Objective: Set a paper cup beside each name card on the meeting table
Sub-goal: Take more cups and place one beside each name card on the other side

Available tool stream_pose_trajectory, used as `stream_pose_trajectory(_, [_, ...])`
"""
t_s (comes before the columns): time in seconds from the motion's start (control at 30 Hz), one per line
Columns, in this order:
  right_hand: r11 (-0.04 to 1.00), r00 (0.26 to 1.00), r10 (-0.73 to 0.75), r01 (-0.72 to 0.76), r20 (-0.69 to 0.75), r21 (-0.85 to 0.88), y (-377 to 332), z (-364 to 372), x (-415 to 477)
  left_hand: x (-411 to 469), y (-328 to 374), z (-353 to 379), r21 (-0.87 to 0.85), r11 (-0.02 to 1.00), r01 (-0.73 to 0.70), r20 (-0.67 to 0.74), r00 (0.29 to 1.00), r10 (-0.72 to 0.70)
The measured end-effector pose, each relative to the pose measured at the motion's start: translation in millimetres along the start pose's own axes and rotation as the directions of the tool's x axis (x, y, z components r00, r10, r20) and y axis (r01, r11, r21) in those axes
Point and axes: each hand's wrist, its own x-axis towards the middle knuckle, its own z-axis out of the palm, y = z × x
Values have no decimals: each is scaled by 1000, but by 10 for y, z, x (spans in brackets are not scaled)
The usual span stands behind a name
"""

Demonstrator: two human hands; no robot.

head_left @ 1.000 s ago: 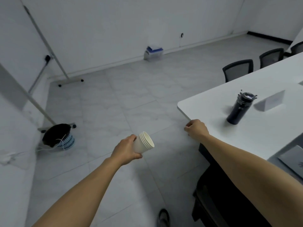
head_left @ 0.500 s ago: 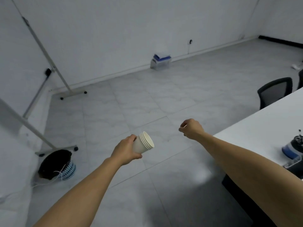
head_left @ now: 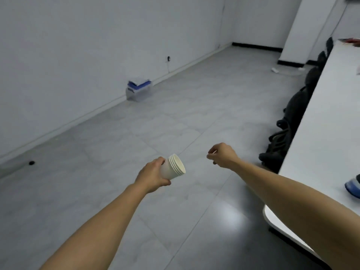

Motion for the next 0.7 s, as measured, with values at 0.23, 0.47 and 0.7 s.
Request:
stream_pose_trajectory(0.23, [981,979,167,-153,-118,117,328,-600,873,1572,556,196,-17,976,-218,159,963,218])
stream_pose_trajectory(0.47, [949,973,218,-193,-76,249,648,-1311,2048,3070,1288,389,-79,951,-301,224,924,311])
stream_pose_trajectory(0.7, [910,974,212,-169,-76,379,752,-2028,2806,4201,2033,488,-99,910,-402,255,874,414])
